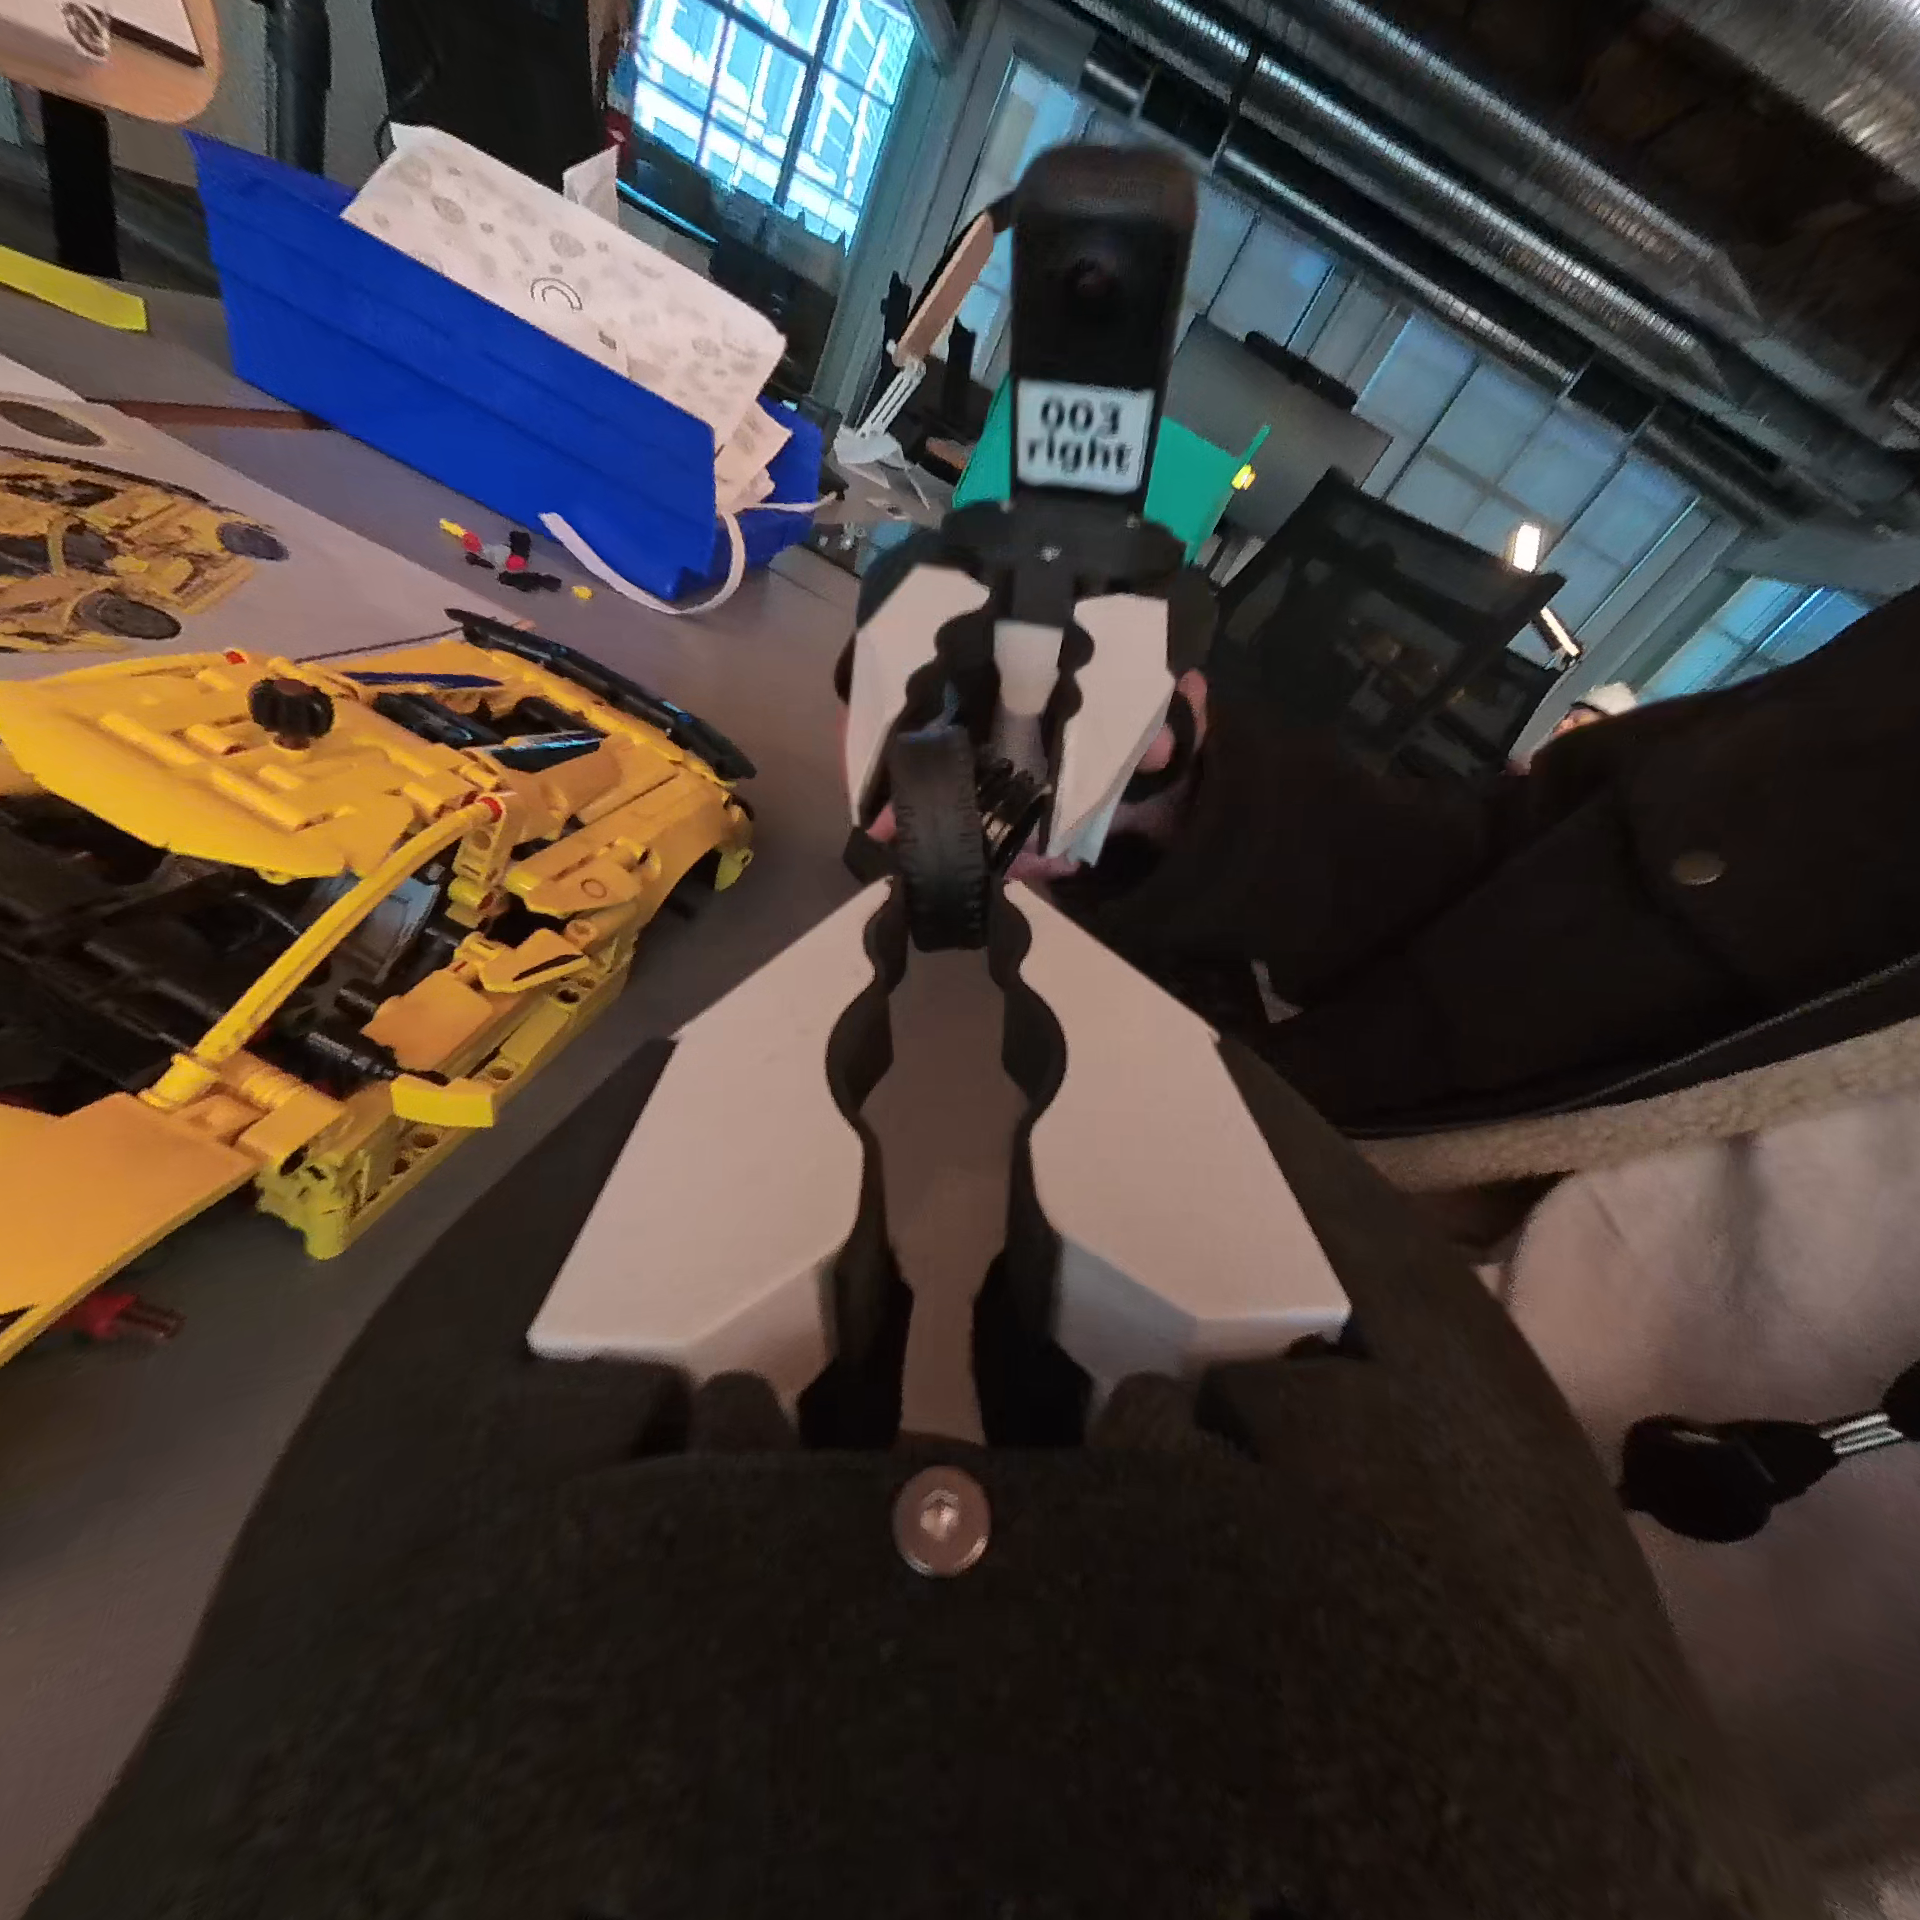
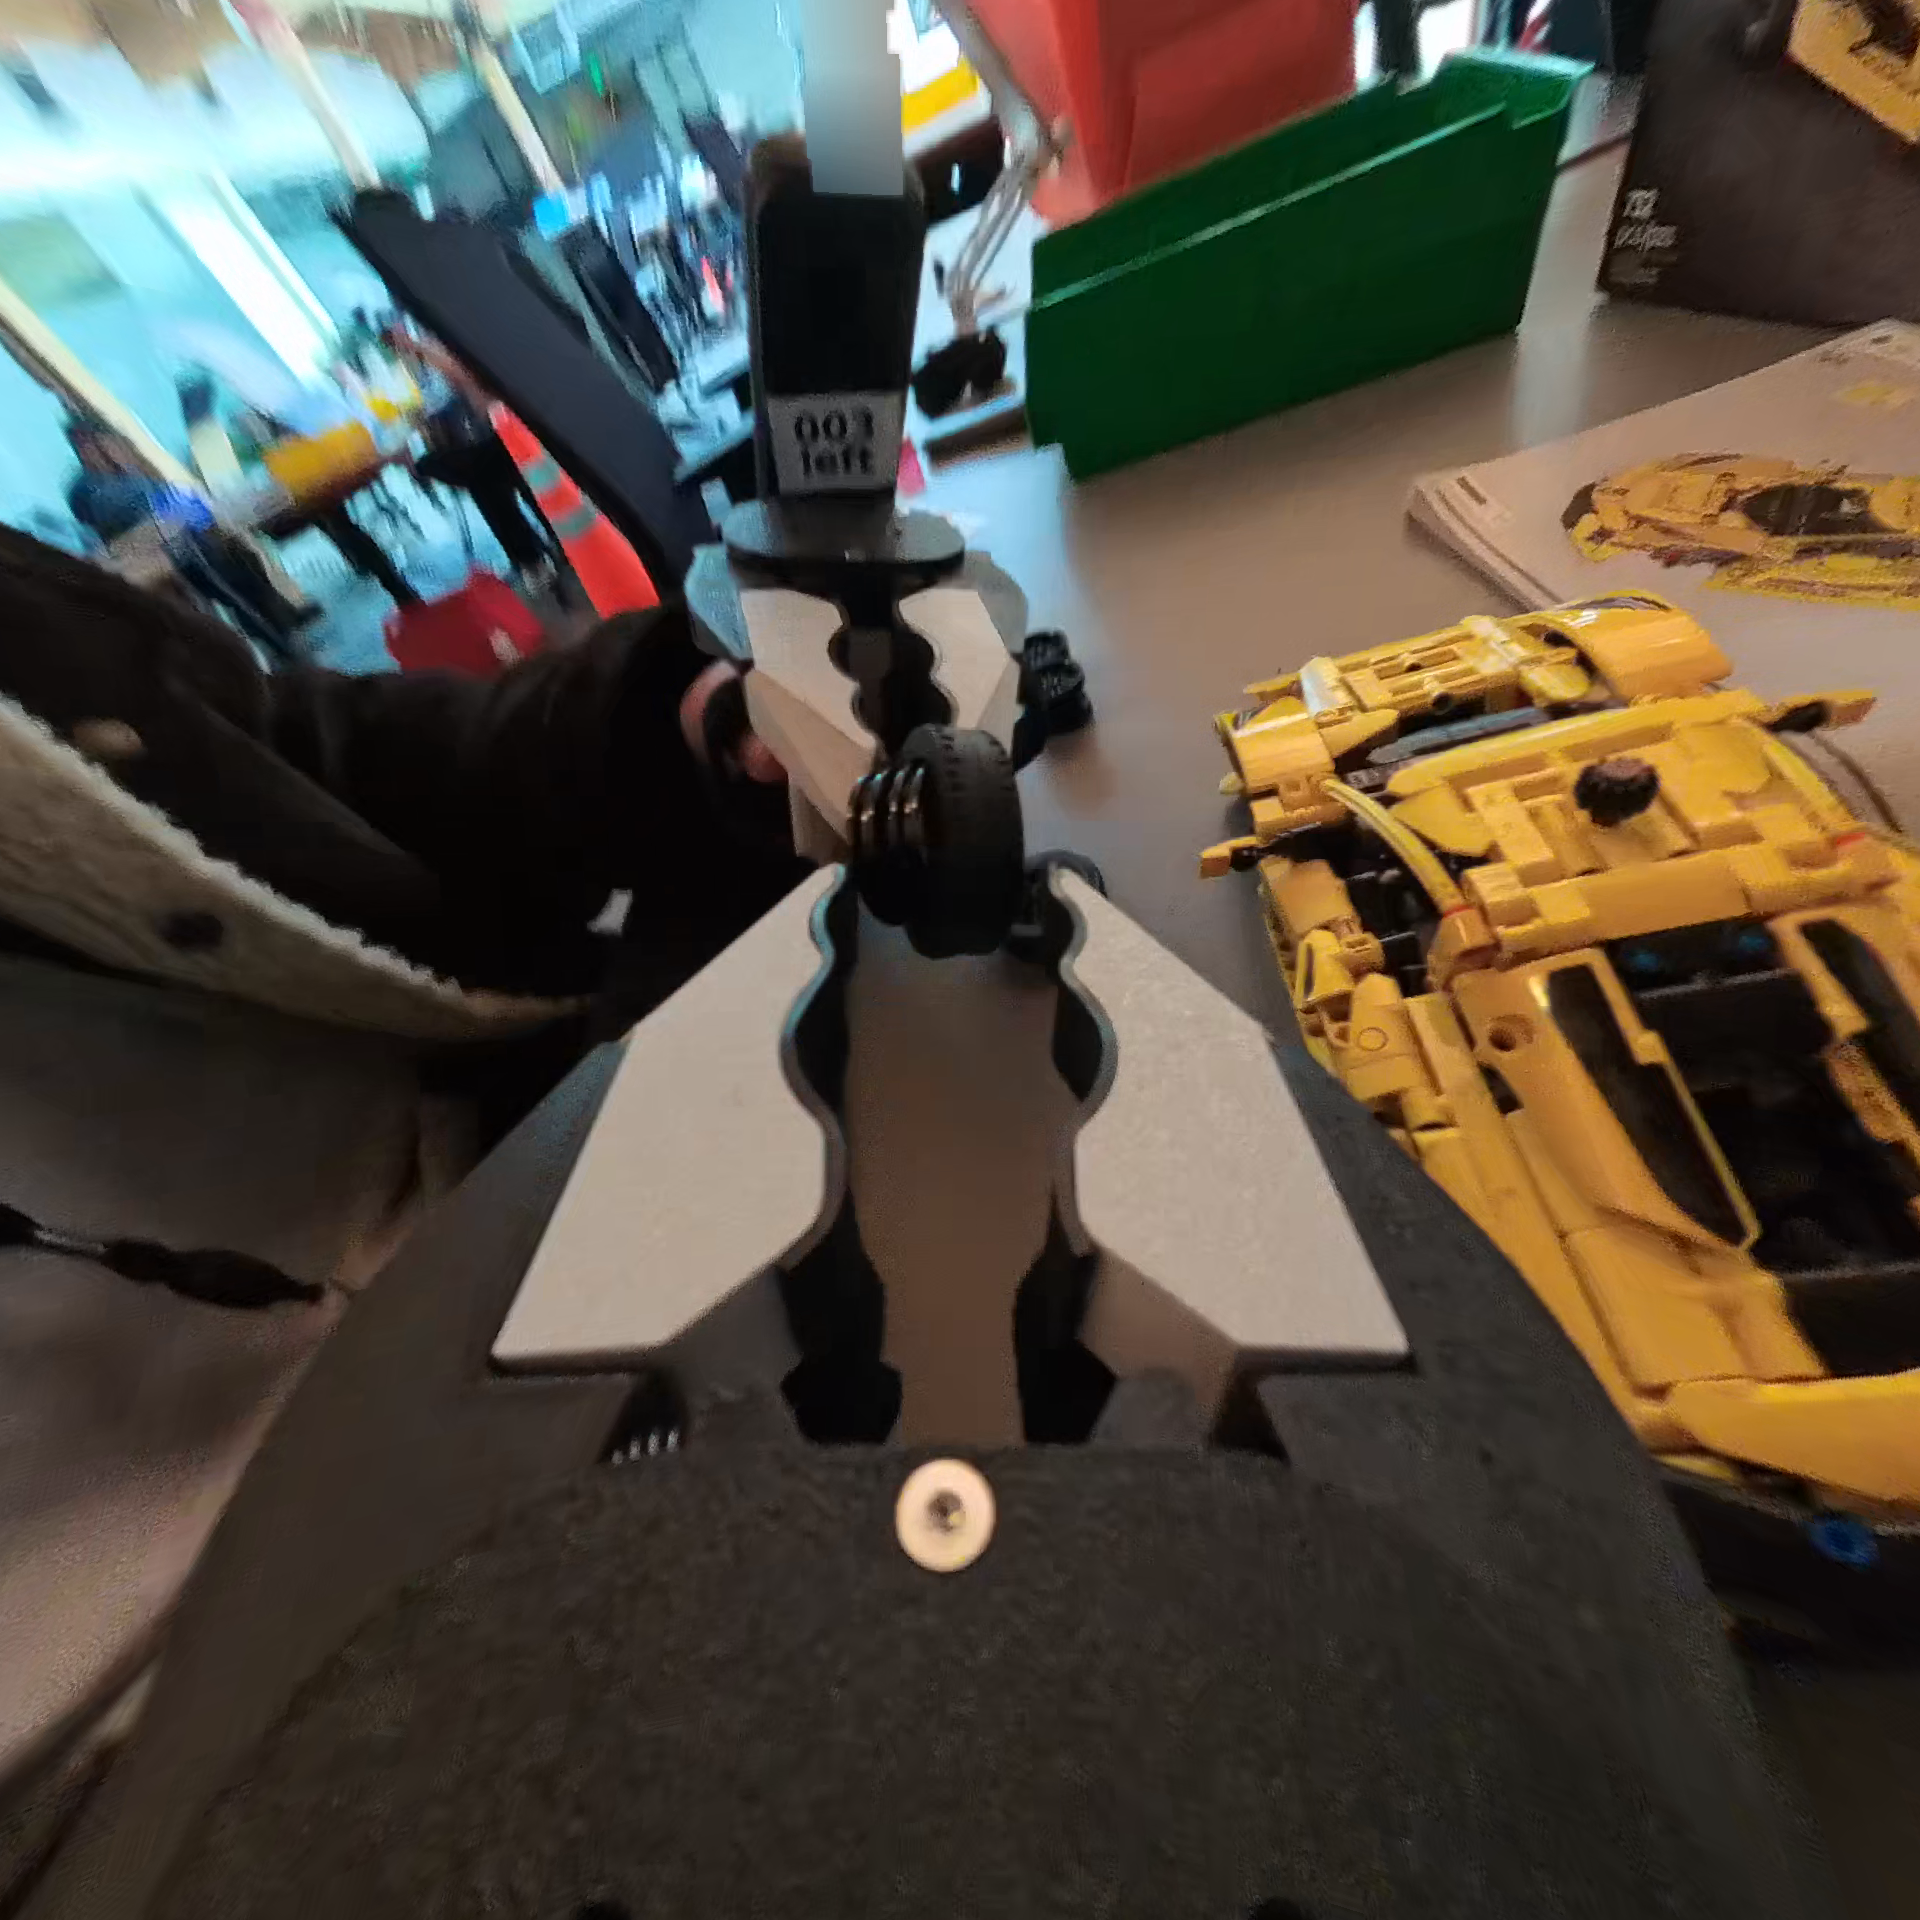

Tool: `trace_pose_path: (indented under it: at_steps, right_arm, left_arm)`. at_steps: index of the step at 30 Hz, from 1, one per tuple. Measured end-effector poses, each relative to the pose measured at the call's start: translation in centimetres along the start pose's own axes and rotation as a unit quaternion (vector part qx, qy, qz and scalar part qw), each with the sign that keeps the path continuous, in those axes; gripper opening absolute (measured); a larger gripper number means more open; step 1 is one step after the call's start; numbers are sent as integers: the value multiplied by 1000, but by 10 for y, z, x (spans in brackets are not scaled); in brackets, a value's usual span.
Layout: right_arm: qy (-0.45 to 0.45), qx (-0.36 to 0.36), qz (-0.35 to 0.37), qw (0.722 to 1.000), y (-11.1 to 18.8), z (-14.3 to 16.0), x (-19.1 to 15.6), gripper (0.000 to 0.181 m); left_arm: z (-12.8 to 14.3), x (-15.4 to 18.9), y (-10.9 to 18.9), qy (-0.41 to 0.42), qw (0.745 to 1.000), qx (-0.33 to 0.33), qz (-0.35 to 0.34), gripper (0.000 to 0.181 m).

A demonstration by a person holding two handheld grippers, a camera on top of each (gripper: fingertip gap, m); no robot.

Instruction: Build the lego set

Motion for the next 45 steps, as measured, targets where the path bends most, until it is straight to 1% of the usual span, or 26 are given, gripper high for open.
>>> trace_pose_path:
  at_steps: [4, 5, 10, 11, 16, 21, 24, 26, 28, 31, 34, 36, 38, 41, 45]
  right_arm:
    - [13, -82, -15, 996, -2, -7, 0, 32]
    - [17, -92, -18, 995, -3, -7, 0, 32]
    - [31, -91, -57, 994, -5, -8, -6, 32]
    - [36, -96, -51, 993, -4, -8, -5, 32]
    - [56, -124, 25, 990, -5, -13, -7, 28]
    - [89, -123, 81, 985, -8, -18, -10, 27]
    - [129, -151, 151, 968, -13, -16, -8, 27]
    - [145, -156, 191, 958, -18, -16, -8, 27]
    - [157, -179, 213, 947, -23, -12, -6, 28]
    - [127, -184, 182, 958, -20, -11, -7, 30]
    - [151, -197, 158, 956, -19, -5, -3, 34]
    - [159, -197, 125, 959, -22, -4, -5, 38]
    - [153, -223, 120, 955, -22, -2, -6, 34]
    - [148, -248, 103, 952, -18, -3, -11, 33]
    - [170, -241, 63, 953, -13, -3, -16, 32]
  left_arm:
    - [2, 1, -1, -17, 1000, -10, -14, 15]
    - [2, 1, -1, -19, 1000, -13, -15, 15]
    - [3, 6, -2, -39, 999, -18, 5, 15]
    - [3, 6, -2, -37, 999, -18, 4, 15]
    - [3, 0, 0, -30, 999, -17, -12, 15]
    - [1, -3, 4, -33, 999, -4, -29, 15]
    - [3, -9, 2, -50, 995, -23, -83, 15]
    - [4, -14, 4, -44, 994, -22, -101, 14]
    - [7, -18, 3, -49, 990, -42, -122, 14]
    - [9, -13, 0, -84, 986, -55, -133, 14]
    - [11, -9, -6, -108, 983, -72, -129, 14]
    - [12, -7, -8, -125, 980, -81, -135, 14]
    - [15, -6, -10, -139, 977, -91, -135, 15]
    - [15, -1, -12, -149, 978, -89, -119, 15]
    - [15, 5, -14, -158, 979, -85, -96, 15]
Point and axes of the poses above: each gripper's, where its closed fingertips meet, y back along the fingers, z out of its underside, x = y × z across the jaws, the point moved 6 cm from there along y, back along the fingers, and after that the axes turned 13 degrees about -x, right-handed, at the moved point
